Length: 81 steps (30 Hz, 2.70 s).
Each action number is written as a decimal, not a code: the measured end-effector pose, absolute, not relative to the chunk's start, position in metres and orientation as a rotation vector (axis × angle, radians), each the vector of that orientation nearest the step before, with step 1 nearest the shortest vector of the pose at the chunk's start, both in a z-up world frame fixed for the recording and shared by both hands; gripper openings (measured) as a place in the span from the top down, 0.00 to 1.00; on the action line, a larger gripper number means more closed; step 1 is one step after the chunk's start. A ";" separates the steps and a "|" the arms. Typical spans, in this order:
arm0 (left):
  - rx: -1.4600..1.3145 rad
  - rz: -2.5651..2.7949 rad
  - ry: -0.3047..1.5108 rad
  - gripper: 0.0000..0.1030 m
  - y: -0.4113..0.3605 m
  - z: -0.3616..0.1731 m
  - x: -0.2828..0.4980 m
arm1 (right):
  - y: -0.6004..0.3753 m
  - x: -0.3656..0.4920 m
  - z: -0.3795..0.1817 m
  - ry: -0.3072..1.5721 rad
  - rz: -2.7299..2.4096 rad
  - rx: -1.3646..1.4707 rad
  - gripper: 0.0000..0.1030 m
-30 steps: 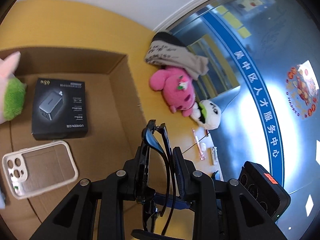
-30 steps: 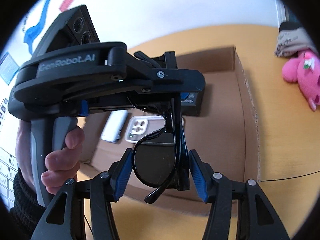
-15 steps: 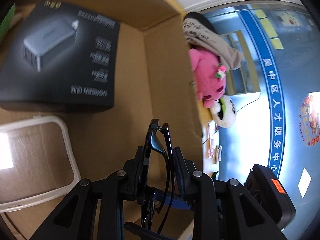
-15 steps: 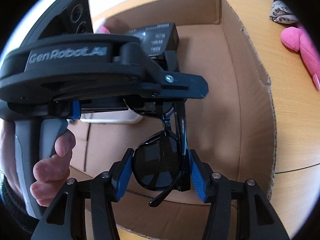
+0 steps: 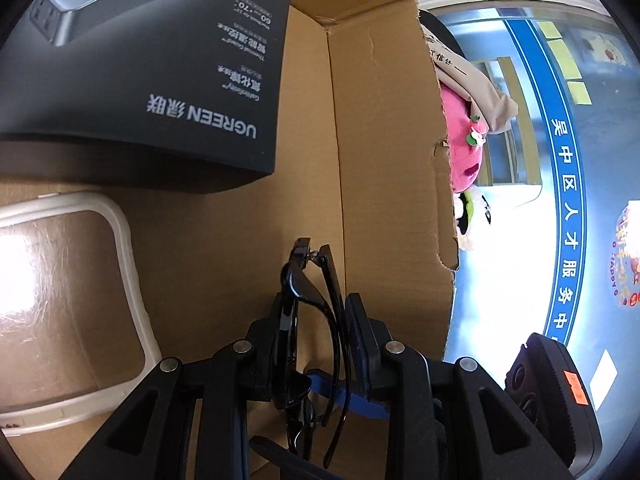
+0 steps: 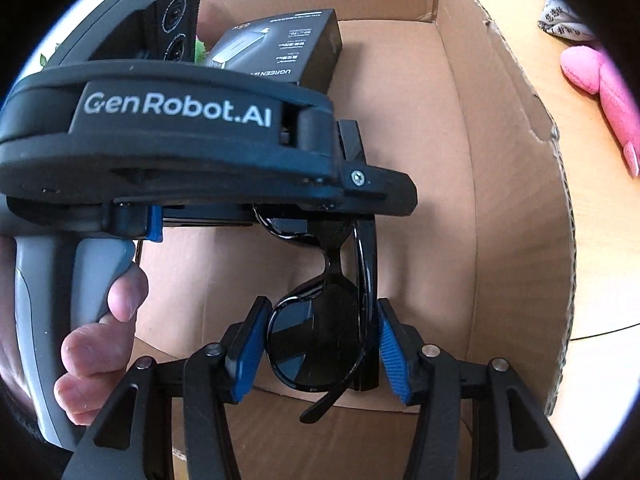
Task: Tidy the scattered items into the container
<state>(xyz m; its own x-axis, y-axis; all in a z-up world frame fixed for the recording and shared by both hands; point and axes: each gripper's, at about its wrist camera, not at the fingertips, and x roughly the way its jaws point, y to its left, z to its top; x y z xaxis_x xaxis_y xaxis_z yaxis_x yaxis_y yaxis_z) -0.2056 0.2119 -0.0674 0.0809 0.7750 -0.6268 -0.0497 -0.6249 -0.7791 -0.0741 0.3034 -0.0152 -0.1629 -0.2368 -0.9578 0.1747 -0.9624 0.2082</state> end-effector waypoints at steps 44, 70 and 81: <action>-0.767 2.816 -0.087 0.00 0.059 0.114 0.056 | 0.277 0.082 0.091 0.105 -2.813 0.977 0.27; -0.757 2.977 -0.085 0.00 0.054 0.086 0.107 | 0.278 0.118 0.084 0.099 -2.868 0.849 0.27; -0.753 2.974 -0.116 0.00 0.060 0.082 0.114 | 0.275 0.136 0.080 0.072 -2.858 0.892 0.27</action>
